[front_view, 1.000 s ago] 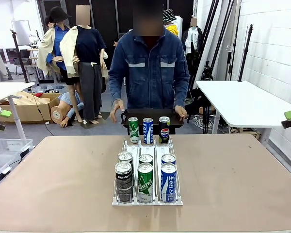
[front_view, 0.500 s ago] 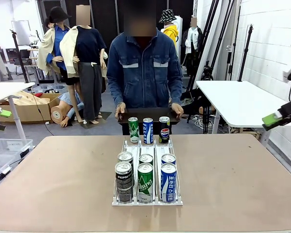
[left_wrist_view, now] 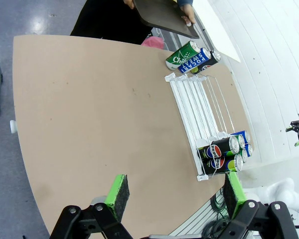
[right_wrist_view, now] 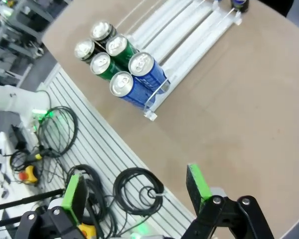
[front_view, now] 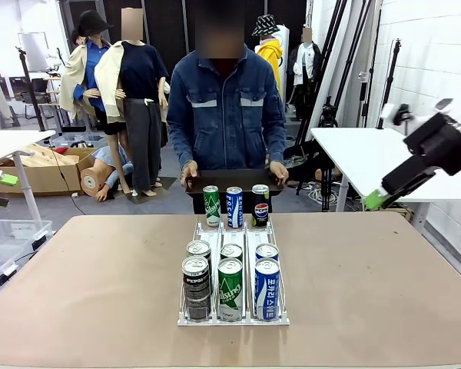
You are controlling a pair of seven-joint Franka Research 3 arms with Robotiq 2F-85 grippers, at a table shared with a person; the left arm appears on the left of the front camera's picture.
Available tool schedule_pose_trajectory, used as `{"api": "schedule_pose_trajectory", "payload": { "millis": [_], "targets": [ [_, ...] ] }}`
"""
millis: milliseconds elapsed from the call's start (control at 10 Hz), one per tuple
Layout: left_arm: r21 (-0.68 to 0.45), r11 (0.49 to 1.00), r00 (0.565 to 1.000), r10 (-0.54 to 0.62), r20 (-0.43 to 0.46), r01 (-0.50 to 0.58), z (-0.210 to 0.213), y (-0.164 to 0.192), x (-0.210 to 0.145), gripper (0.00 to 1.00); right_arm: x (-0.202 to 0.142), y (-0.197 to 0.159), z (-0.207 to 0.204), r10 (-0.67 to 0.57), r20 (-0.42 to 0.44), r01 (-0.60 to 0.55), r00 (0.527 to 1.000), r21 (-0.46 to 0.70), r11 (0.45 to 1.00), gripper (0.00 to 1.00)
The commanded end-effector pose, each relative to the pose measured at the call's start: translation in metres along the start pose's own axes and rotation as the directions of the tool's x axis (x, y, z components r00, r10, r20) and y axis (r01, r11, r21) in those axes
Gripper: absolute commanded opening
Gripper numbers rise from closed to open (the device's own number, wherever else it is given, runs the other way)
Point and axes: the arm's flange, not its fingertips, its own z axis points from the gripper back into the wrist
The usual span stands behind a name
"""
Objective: Retrieve and hand over the desired beverage to the person.
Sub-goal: Pick up a can of the same type that the person held from the Automatic Can Dispenser.
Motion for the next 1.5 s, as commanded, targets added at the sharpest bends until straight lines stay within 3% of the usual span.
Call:
{"api": "schedule_pose_trajectory", "payload": {
  "millis": [0,300,700,1000,1400],
  "targets": [
    [-0.002,1.000,1.000,-0.002,0.003,0.002,0.002,0.000,-0.001,1.00,0.024,0.009,-0.015,-0.031,-0.091,0.022,0.995,-0.102,0.994,1.00],
    [-0.002,1.000,1.000,-0.002,0.003,0.002,0.002,0.000,-0.001,1.00,0.076,0.006,-0.044,-0.048,-0.159,0.023,0.986,-0.151,0.988,1.00],
    [-0.002,1.000,1.000,-0.002,0.003,0.002,0.002,0.000,-0.001,1.00,0.117,0.024,-0.093,-0.017,-0.234,-0.038,0.972,-0.226,0.974,1.00],
    [-0.002,1.000,1.000,-0.002,0.003,0.002,0.002,0.000,-0.001,1.00,0.126,0.037,-0.136,-0.013,-0.285,-0.068,0.959,-0.274,0.959,1.00],
    [-0.002,1.000,1.000,-0.002,0.003,0.002,0.002,0.000,-0.001,1.00,0.112,0.060,-0.194,0.023,-0.354,-0.138,0.935,-0.302,0.943,1.00]
  ]
}}
